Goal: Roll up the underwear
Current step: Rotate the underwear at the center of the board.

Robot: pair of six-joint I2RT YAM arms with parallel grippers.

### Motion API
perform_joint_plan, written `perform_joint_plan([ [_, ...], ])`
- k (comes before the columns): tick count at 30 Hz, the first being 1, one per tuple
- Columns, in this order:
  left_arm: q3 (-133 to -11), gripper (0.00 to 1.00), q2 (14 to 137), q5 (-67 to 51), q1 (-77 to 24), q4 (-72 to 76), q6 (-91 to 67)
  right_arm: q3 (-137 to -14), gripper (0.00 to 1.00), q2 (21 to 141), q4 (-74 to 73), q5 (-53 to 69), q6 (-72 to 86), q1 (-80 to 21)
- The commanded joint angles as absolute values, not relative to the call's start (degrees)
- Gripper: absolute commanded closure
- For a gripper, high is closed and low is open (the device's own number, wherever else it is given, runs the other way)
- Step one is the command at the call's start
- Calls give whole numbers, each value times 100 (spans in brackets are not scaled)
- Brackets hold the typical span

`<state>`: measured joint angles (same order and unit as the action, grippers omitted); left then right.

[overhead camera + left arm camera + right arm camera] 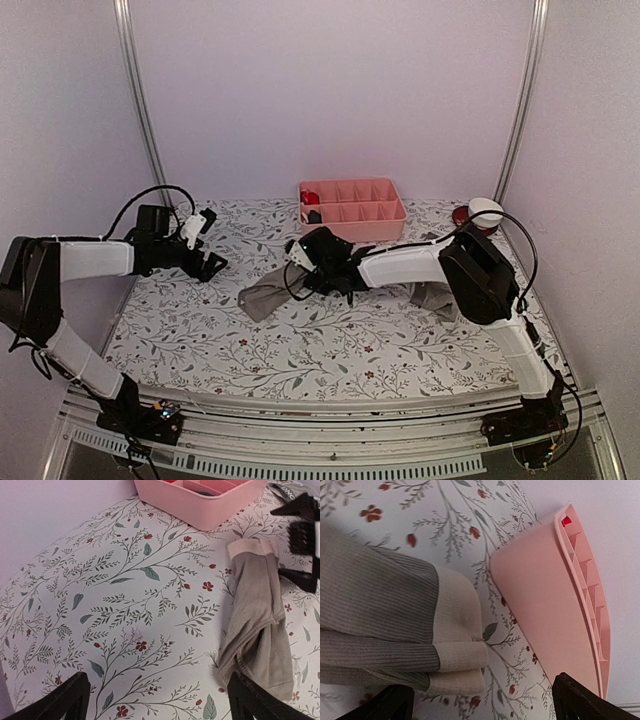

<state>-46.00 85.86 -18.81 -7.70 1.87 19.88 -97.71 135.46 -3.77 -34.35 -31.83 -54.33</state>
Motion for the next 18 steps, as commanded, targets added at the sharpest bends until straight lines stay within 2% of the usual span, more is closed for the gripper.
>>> perform_joint_plan([
  [1,-4746,2,8890,-1976,-785,27,2105,-10950,1,14267,-918,-3136,-3265,-5058],
  [4,-4797,2,8999,-2078,-848,-145,2406,-11522,1,14507,-1290,-2960,-3119,-5085],
  [6,-4743,2,9011,-2063,-971,-175,2697,-11386,1,14359,-1389,-2969,-2937,-5114],
  [13,-4422,1,8975,-1219,-2047,106,3781,-8989,1,12343,-1266,-3112,-2164,-5414],
  [18,-4974,3,9624,-429,-2388,231,3394,-7647,1,11097,-1373,-3061,-1193,-5783],
])
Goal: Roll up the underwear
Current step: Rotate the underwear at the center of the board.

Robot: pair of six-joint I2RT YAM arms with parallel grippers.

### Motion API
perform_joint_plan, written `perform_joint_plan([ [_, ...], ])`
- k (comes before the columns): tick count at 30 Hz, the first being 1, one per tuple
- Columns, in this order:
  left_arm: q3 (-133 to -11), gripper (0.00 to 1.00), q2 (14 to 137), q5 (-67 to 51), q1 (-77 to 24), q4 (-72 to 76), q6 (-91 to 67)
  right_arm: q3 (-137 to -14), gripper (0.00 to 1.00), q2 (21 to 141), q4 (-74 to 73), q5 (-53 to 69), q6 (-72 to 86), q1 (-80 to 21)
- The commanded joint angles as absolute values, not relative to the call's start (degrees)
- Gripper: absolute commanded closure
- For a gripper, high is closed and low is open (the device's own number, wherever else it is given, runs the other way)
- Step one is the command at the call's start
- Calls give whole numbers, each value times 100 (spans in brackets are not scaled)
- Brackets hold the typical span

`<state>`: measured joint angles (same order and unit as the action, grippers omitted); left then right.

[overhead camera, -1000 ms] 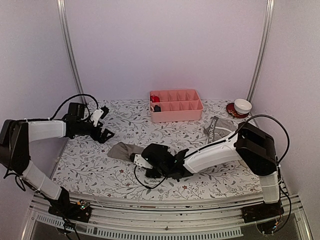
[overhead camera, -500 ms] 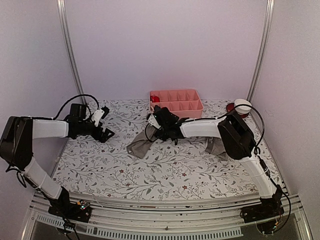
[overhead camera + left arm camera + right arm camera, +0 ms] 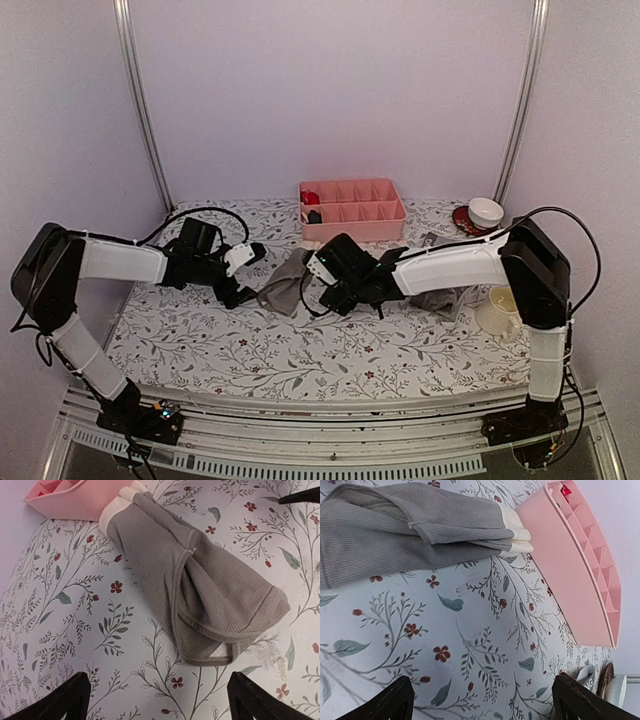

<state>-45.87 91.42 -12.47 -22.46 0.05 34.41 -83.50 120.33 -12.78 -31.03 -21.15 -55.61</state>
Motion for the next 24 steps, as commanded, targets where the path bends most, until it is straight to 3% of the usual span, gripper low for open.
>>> perform_joint_plan([
  [1,-5078,3,9749,-243,-2391,323,3313,-7463,1,10930,-1371,-2995,-1034,-5844],
  [11,-5461,3,10617,781,-2952,262,3536,-6593,1,10487,-721,-2657,-1037,-6083],
  [24,-4393,2,9517,-596,-3910,-223,3813,-5583,1,10416,1180,-1771,-3512,-6544],
])
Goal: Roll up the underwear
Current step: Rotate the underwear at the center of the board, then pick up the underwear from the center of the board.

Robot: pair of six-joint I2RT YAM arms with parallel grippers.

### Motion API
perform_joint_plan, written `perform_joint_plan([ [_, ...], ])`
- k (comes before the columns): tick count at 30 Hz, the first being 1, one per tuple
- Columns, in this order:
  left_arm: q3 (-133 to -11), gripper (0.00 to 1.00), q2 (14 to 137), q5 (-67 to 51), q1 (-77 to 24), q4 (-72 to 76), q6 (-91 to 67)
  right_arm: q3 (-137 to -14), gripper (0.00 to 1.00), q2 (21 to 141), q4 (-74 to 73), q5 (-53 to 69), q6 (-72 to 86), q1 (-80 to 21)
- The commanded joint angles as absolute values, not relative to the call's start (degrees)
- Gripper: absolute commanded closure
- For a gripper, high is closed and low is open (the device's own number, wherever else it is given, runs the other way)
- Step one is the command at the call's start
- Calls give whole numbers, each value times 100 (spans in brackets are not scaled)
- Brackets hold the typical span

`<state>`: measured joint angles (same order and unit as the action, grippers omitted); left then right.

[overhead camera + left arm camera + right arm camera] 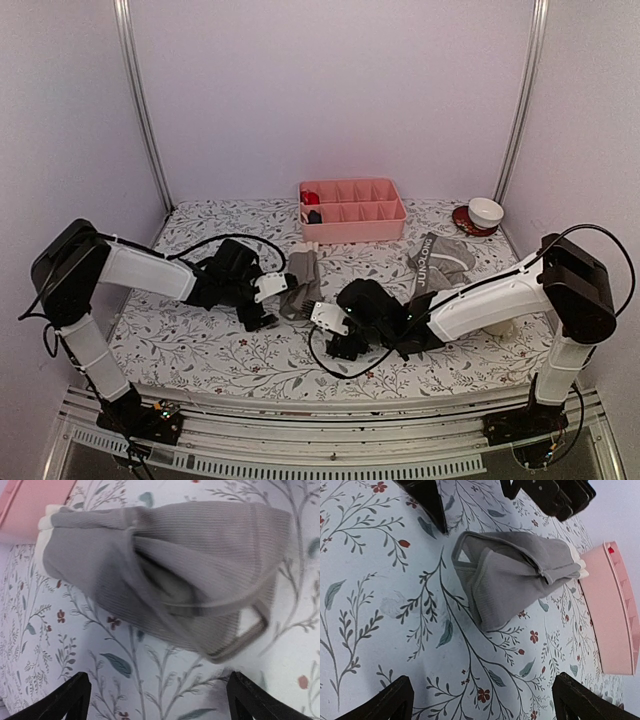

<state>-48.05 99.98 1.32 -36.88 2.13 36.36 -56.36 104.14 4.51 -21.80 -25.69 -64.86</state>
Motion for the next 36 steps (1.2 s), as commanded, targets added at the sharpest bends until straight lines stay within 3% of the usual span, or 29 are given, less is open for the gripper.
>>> perform_joint_plan([
  [1,-4334,2,9359,-698,-3900,-197,3797,-5631,0,10513,1213,-1730,-3712,-6554],
  [7,-4027,1,8714,-880,-3752,158,3837,-6044,14,11178,1143,-1823,-4574,-6549],
  [12,-3648,2,8508,-987,-3697,440,4054,-6420,15,11707,1134,-1901,-4911,-6505],
  [17,-3325,2,8283,-1255,-3467,715,4157,-6877,24,12222,956,-1993,-5042,-6365],
  [23,-3160,2,7834,-1911,-2943,862,4093,-7647,44,12710,242,-1606,-4684,-6162],
  [31,-2862,2,7525,-2318,-2830,1012,4332,-8429,96,13035,-884,-868,-3849,-5906],
  [36,-2391,2,7270,-2343,-2830,1514,4873,-8951,98,12969,-1741,576,-3211,-5853],
])
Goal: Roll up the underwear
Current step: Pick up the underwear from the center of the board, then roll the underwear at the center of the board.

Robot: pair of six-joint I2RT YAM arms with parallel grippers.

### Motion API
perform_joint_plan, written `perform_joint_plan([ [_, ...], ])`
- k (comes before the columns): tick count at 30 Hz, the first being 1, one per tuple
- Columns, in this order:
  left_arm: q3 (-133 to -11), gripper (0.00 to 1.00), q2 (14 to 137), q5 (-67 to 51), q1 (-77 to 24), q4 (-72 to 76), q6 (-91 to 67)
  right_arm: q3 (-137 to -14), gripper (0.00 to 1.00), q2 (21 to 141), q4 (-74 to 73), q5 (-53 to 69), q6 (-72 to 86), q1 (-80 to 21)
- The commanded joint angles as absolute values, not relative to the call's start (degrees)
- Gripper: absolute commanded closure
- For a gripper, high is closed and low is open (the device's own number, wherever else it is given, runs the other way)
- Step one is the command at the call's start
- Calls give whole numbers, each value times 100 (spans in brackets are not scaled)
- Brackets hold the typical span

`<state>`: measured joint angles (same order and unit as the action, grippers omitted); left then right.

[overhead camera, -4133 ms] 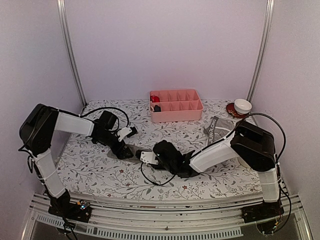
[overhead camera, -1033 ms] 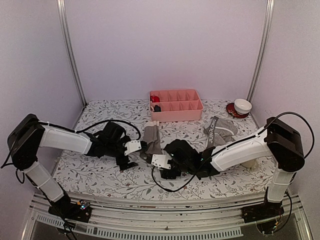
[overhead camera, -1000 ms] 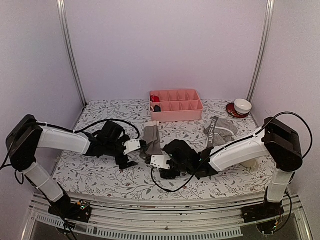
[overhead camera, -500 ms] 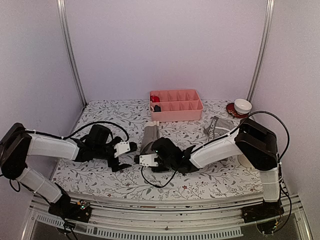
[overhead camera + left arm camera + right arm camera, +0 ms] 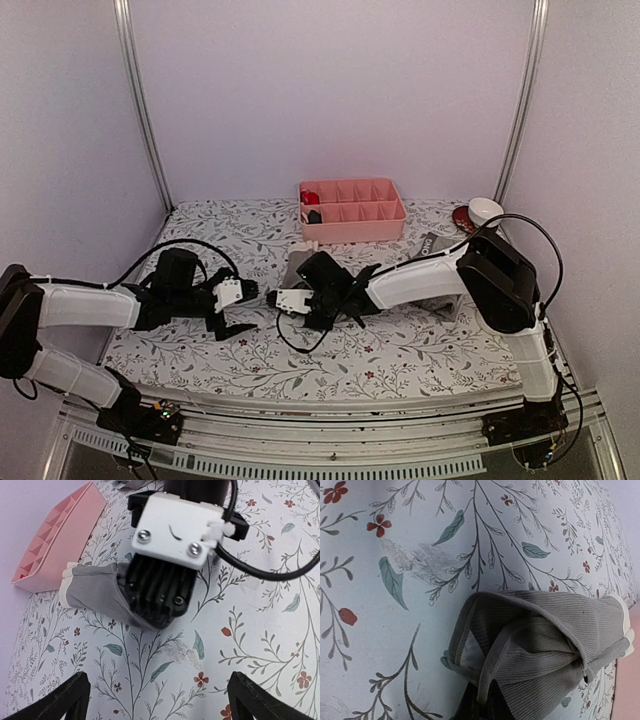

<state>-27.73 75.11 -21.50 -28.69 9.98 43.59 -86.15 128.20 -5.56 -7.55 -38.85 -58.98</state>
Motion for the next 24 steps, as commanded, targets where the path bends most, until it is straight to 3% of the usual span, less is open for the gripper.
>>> perform_joint_plan([
  [1,-2165,2,7181,-2346,-2830,1702,5007,-9068,98,12953,-1897,883,-3013,-5848],
  [4,-1648,4,6853,-2435,-2868,2249,5401,-9291,98,12880,-2229,1733,-2597,-5843],
  [14,-1141,30,6043,-2499,-3409,2489,5761,-9828,98,13337,-2924,3055,-1353,-5753],
  [24,-1009,33,6745,-1587,-4346,2787,6274,-10046,98,13926,-2699,4609,-559,-5205],
])
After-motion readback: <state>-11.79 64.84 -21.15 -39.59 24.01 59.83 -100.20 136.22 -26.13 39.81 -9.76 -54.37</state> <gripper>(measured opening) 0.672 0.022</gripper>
